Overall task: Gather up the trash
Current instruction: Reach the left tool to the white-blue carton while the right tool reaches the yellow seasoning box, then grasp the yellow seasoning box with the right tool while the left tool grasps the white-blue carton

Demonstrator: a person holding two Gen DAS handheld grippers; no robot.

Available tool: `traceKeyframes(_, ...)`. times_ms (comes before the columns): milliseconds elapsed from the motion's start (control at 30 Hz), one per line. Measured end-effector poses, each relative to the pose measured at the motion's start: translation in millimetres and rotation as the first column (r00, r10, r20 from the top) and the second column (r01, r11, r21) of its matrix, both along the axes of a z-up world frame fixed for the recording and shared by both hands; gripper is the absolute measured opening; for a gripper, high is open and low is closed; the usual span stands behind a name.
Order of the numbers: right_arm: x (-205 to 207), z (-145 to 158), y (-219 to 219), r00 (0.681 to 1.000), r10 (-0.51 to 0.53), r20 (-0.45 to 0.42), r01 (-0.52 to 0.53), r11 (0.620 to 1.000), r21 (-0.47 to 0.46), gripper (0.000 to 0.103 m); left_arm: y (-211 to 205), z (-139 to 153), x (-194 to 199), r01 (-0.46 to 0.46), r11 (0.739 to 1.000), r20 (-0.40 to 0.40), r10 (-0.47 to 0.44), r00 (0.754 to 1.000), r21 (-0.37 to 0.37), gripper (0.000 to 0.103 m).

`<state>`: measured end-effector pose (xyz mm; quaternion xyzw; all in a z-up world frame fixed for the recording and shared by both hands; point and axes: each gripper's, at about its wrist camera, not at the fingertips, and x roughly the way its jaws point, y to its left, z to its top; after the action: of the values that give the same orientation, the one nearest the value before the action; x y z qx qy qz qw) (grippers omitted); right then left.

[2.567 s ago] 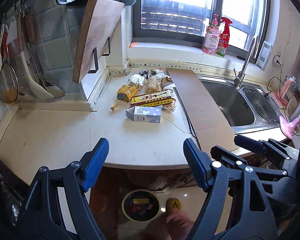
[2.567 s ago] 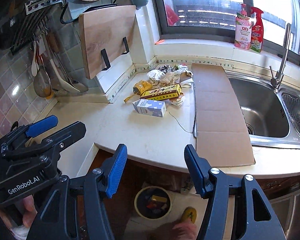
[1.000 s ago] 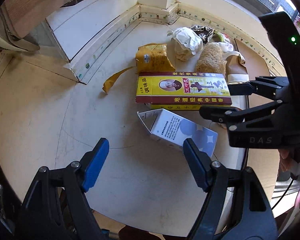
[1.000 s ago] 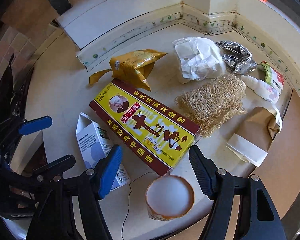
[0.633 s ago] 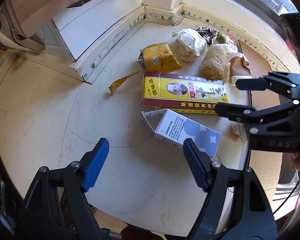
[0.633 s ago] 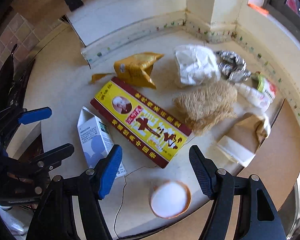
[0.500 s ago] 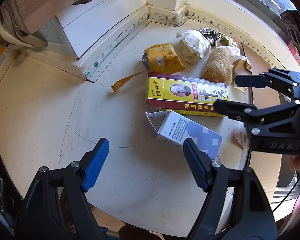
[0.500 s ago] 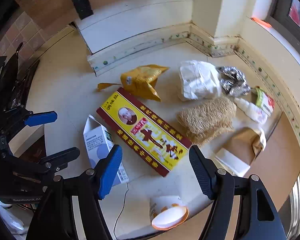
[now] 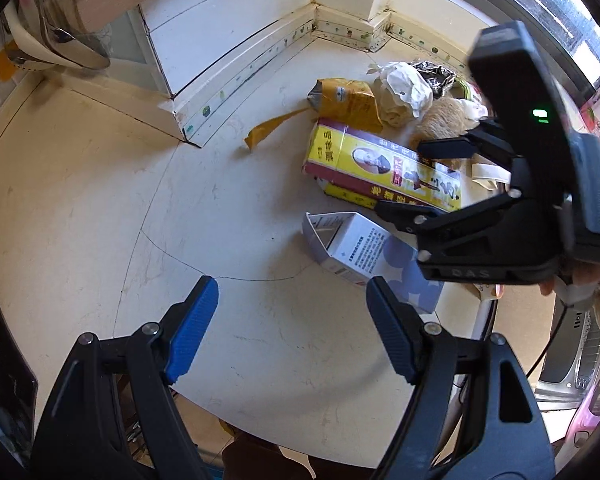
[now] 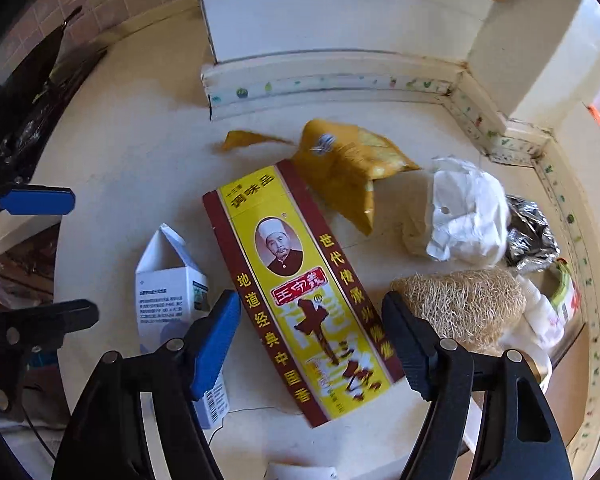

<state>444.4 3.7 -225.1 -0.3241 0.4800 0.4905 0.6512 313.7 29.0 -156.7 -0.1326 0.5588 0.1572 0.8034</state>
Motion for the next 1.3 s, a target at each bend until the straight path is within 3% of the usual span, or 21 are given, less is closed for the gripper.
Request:
traceKeyframes(100, 6.0, -10.2, 7.7, 1.000, 0.001, -0.012, -0.002, 1.000, -0.018, 0.075, -2.5, 1.4, 1.0, 0.003, 1.000, 0.002, -0.003, 1.000, -0.005, 0.074)
traceKeyframes(200, 11.5, -8.4, 5.0, 0.997, -0.036, -0.064, 0.036, 0.999, -0.008, 0.066, -4.5, 1.8, 3.0, 0.006, 1.000, 0.000, -0.006, 1.000, -0.020, 0.074)
traceKeyframes(533, 13.0, 32.5, -43.1, 0.977, -0.193, -0.091, 0.205, 0.969, 0.141, 0.063, -21.2, -4.0, 20.8, 0.022, 0.992, -0.019, -0.024, 1.000, -0.126, 0.074)
traceKeyframes(767, 22.6, 51.0, -84.5, 0.917, -0.383, -0.114, 0.399, 0.891, 0.215, 0.063, -30.5, -17.6, 46.5, -0.057, 0.992, -0.044, 0.053, 0.998, -0.116, 0.075)
traceKeyframes(933, 23.5, 41.2, -103.8, 0.878, -0.454, -0.151, 0.477, 0.857, 0.195, 0.063, -29.8, -34.7, 58.5, -0.110, 0.993, -0.078, 0.107, 0.991, -0.039, 0.075)
traceKeyframes(1033, 19.8, 39.1, -109.1, 0.869, -0.468, -0.162, 0.493, 0.849, 0.189, 0.063, -30.6, -41.2, 54.8, -0.093, 0.995, -0.093, 0.091, 0.991, -0.024, 0.074)
traceKeyframes(1300, -2.1, 45.0, -109.8, 0.867, -0.471, -0.166, 0.497, 0.843, 0.205, 0.063, -22.8, -47.7, 33.6, -0.034, 0.999, -0.133, 0.028, 0.991, -0.043, 0.058)
